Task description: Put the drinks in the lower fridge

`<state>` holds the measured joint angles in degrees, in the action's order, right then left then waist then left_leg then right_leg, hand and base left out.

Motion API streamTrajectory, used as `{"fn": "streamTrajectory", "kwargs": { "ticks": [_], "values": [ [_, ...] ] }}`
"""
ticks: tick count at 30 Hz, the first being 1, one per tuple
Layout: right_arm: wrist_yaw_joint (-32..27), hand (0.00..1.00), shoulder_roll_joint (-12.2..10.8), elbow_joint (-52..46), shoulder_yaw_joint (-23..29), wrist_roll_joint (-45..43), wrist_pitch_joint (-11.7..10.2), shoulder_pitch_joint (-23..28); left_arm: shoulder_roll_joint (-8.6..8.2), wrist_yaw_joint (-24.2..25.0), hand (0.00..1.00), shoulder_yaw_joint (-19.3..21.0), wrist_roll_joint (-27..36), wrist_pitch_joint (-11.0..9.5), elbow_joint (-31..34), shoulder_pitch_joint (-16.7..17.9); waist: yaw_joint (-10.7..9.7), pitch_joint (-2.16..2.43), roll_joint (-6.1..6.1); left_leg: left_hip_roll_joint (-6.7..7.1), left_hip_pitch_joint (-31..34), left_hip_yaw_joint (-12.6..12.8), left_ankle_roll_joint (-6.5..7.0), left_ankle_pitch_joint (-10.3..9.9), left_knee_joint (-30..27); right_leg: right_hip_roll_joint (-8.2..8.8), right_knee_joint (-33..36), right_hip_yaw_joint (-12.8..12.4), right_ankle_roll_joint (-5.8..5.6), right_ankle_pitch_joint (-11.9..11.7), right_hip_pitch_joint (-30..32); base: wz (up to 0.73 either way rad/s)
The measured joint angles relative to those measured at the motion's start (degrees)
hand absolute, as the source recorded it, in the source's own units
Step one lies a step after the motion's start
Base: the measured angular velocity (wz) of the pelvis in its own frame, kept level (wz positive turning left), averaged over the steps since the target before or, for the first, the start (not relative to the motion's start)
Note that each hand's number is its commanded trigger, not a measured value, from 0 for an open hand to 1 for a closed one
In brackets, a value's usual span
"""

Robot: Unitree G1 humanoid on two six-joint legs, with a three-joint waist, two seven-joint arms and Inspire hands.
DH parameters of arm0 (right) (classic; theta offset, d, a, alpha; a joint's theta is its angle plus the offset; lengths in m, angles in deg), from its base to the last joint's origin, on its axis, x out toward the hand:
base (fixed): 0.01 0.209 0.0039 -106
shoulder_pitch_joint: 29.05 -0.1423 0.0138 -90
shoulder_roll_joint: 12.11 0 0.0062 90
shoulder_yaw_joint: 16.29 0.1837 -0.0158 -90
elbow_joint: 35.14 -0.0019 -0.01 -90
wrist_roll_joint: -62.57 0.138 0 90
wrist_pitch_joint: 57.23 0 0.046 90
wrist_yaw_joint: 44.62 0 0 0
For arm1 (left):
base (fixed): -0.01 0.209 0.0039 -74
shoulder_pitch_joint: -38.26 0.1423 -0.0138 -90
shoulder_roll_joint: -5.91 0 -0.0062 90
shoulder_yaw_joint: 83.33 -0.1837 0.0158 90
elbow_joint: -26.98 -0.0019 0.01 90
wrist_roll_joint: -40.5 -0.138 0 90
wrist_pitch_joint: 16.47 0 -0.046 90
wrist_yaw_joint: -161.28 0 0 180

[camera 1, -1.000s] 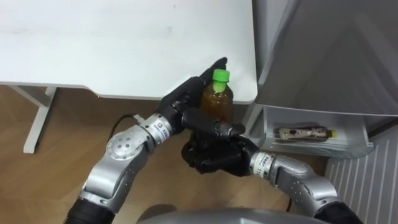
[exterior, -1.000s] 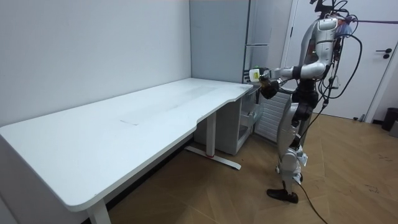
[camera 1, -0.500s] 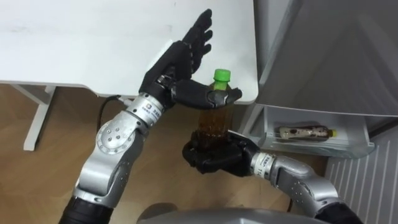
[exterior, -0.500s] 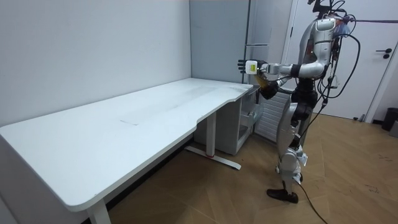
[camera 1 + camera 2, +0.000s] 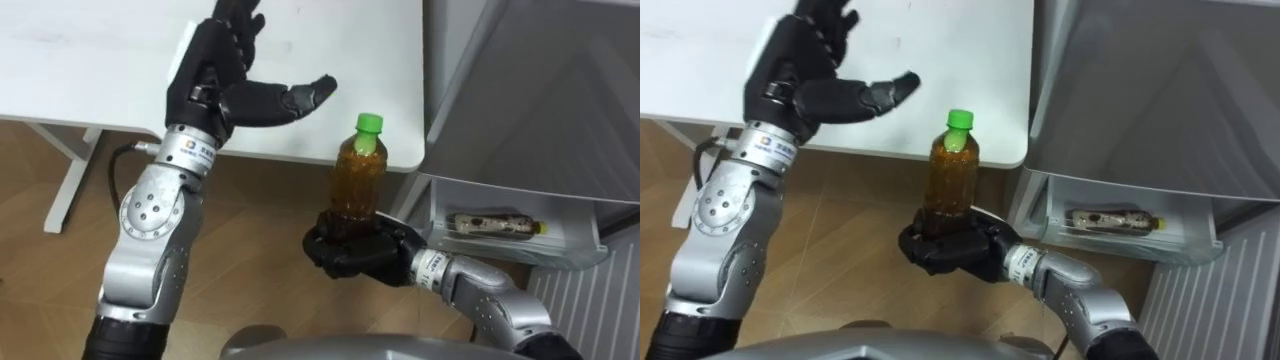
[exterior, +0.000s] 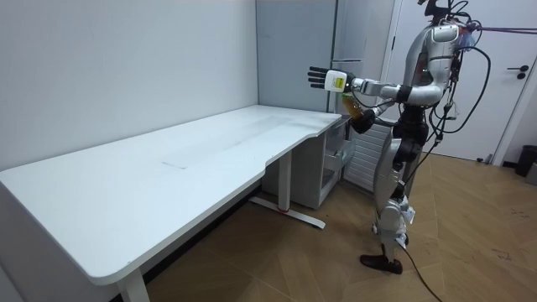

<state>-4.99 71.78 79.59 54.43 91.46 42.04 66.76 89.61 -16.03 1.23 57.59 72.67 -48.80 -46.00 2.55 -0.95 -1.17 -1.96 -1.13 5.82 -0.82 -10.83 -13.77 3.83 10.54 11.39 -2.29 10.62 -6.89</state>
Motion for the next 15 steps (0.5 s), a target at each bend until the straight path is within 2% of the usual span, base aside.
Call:
{"fn": "streamTrajectory", "kwargs": {
  "ticks": [5, 8, 15],
  "values": [
    [0.0, 1.00, 0.0, 0.0, 1.7, 0.0, 0.0, 0.3, -0.02, -2.0, 0.00, 0.8, -0.4, 0.0, 0.0, 0.0, 0.8, 0.02, 0.20, -0.01, -0.5, 0.0, 0.00, 0.0, 0.1, 0.01, 0.0, 0.2, 0.00, 0.0, -0.3, 0.00],
    [0.0, 1.00, 0.0, 0.0, 3.1, 0.0, 0.0, 0.6, -0.02, -3.8, 0.00, 1.4, -0.3, 0.0, 0.0, 0.0, 1.6, 0.14, 0.64, 0.03, -0.6, 0.0, 0.00, 0.0, 0.3, 0.02, -0.1, 0.1, 0.00, 0.0, -0.4, 0.00],
    [-0.3, 1.00, 0.0, 0.0, 4.8, 0.1, 0.0, 2.3, -0.01, -7.8, 0.00, 4.1, -0.5, 0.0, -2.1, 0.4, 2.8, 0.07, 1.70, 0.23, -1.4, -0.5, -0.02, 0.0, 0.5, 0.03, -0.9, 0.6, 0.00, 0.0, -1.8, 0.03]
  ]
}}
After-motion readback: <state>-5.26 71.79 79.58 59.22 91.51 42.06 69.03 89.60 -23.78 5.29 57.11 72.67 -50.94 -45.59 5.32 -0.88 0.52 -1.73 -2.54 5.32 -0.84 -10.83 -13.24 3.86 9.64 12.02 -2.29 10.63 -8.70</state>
